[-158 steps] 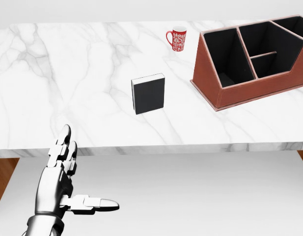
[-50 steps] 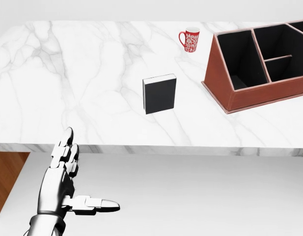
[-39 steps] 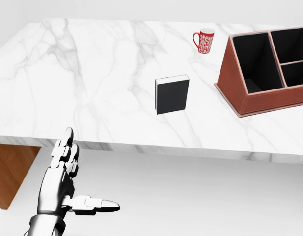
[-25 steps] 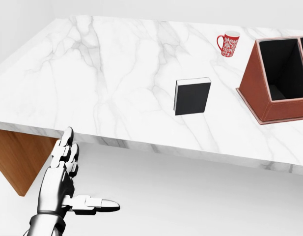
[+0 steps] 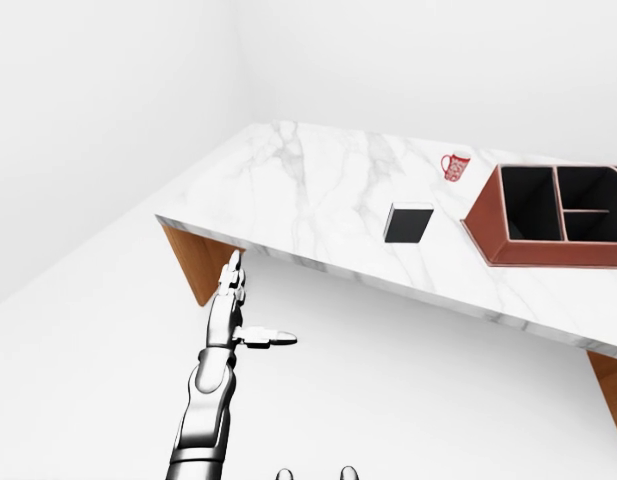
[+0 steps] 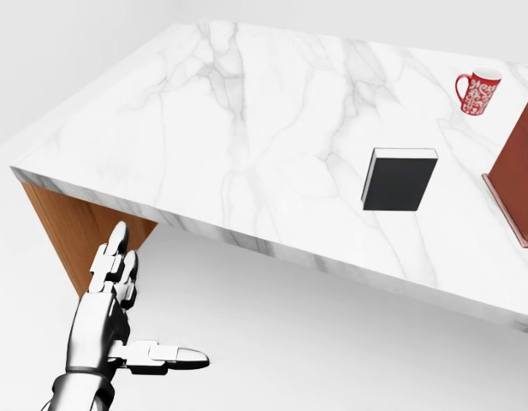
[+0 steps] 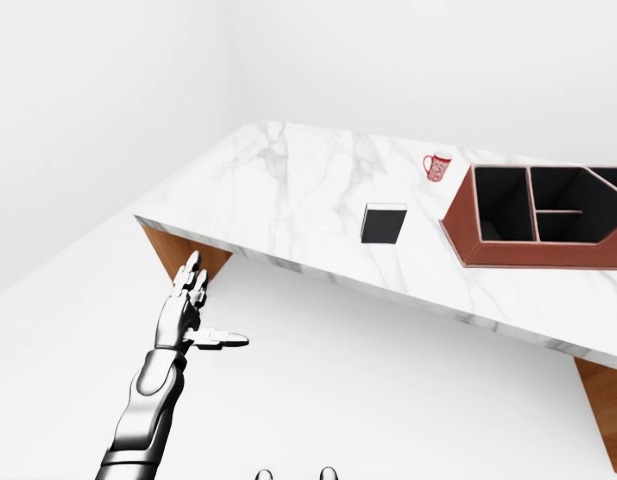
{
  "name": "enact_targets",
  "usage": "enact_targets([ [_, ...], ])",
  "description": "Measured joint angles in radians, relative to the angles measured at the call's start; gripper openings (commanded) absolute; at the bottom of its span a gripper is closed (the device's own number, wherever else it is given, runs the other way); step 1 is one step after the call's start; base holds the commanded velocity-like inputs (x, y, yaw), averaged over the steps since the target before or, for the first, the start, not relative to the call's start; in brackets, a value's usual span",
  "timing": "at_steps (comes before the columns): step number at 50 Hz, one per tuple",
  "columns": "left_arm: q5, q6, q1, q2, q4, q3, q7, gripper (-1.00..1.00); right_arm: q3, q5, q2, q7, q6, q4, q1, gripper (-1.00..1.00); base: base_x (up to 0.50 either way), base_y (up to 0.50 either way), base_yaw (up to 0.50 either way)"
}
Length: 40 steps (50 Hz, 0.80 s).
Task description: Pick up the book and place it in the left compartment of the caddy.
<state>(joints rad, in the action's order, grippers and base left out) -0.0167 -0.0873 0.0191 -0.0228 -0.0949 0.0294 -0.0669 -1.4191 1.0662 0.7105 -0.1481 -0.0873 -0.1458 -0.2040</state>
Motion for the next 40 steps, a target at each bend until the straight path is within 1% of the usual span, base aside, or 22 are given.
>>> enact_targets([
  [18, -0.001, 0.000, -0.002, 0.001, -0.002, 0.000, 0.001, 1.00, -0.001, 0.000, 0.000, 0.000, 0.000, 0.000, 0.000, 1.00, 0.00, 0.00, 0.29],
  [40, -0.006, 0.000, -0.019, 0.005, 0.044, -0.008, 0.003, 1.00, 0.005, -0.001, 0.004, 0.010, 0.000, -0.006, 0.003, 1.00, 0.00, -0.01, 0.00],
])
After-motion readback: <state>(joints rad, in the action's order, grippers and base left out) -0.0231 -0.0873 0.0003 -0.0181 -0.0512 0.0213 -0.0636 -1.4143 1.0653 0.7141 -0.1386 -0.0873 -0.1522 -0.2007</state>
